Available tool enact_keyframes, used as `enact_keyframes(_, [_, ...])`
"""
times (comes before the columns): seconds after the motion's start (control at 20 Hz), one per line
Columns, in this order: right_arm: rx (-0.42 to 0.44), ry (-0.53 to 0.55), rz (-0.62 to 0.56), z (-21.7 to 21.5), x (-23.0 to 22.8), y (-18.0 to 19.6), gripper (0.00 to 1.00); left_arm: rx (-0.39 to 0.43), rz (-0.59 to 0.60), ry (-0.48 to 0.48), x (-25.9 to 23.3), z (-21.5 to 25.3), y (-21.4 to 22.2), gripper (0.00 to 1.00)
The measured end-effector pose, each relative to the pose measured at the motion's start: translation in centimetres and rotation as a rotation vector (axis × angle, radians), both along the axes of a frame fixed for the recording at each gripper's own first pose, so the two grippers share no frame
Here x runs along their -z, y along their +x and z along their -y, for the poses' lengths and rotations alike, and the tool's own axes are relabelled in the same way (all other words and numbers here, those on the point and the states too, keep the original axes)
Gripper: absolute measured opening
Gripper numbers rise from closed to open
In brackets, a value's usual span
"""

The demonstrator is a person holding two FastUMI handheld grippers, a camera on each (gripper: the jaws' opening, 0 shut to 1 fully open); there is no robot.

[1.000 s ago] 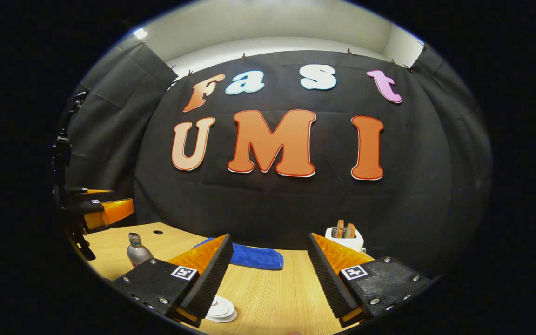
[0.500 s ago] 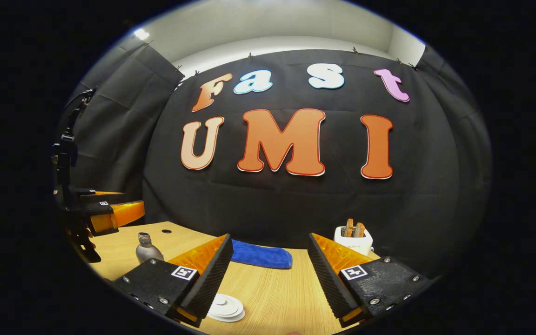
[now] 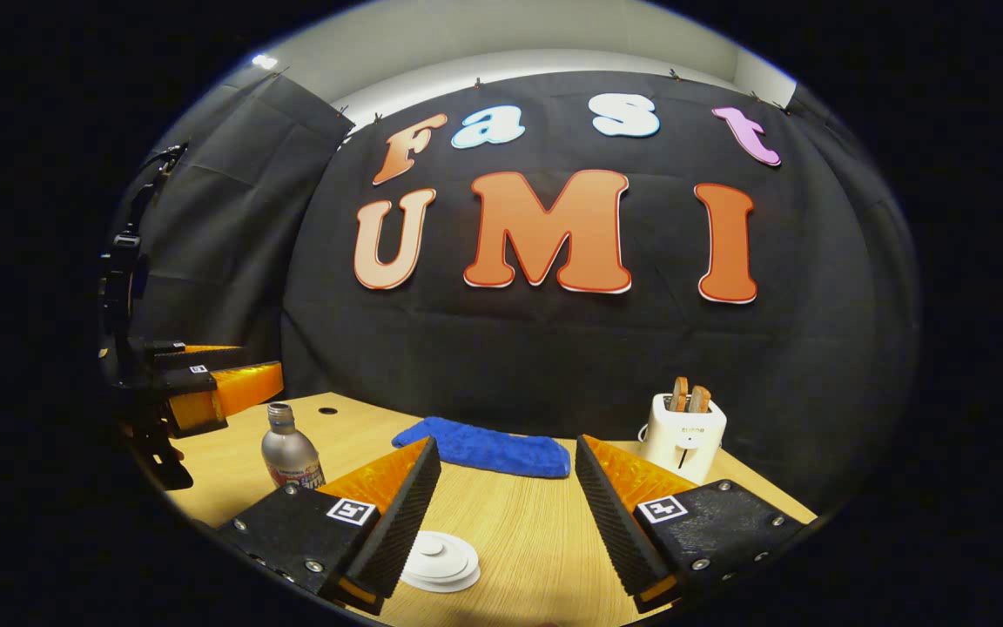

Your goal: Open the teacup lid with one hand, grasp the water bottle and pour water into the teacup with the other hand; after pouring, place the water bottle on the coaster and then close the teacup lid.

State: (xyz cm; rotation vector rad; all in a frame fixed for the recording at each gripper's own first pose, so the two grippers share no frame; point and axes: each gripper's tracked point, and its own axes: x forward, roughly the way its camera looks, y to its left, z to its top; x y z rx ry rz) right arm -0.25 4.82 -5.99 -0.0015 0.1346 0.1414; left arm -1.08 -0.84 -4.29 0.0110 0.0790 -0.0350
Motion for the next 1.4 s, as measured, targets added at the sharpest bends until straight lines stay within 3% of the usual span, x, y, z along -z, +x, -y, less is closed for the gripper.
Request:
enact_keyframes(0.25, [-0.061, 0.003, -0.065, -2.0, 3.1, -0.3, 0.94, 0.027, -0.038, -0.005, 2.7, 0.3, -0.7, 0.94])
enact_keyframes(0.4, [-0.092, -0.013, -0.101, -3.1, 4.9, -0.5, 0.94, 0.045, -0.049, -0.015, 3.8, 0.6, -0.9, 0.97])
enact_keyframes(0.5, [-0.106, -0.025, -0.131, -3.5, 6.2, -0.4, 0.86, 0.06, -0.057, -0.013, 4.5, 0.8, -1.2, 1.0])
enact_keyframes(0.8, [-0.118, -0.046, -0.212, -4.5, 9.2, -0.2, 0.84, 0.073, -0.085, -0.024, 6.7, 1.3, -1.5, 0.98])
enact_keyframes(0.85, [-0.121, -0.05, -0.218, -4.7, 9.2, -0.2, 0.76, 0.071, -0.084, -0.025, 6.8, 1.3, -1.4, 0.98])
enact_keyframes(0.9, [-0.132, -0.049, -0.225, -5.0, 9.6, -0.3, 0.75, 0.076, -0.092, -0.024, 7.1, 1.5, -1.3, 0.99])
enact_keyframes(1.2, [-0.181, -0.068, -0.234, -6.2, 10.9, -0.9, 0.75, 0.087, -0.169, -0.02, 10.4, 1.6, -1.2, 0.99])
enact_keyframes(1.25, [-0.181, -0.068, -0.245, -6.2, 11.2, -0.9, 0.65, 0.09, -0.181, -0.023, 10.9, 1.7, -1.2, 0.99])
enact_keyframes(1.4, [-0.191, -0.037, -0.267, -6.6, 11.5, -0.8, 0.55, 0.092, -0.21, -0.037, 12.2, 1.8, -1.2, 0.99])
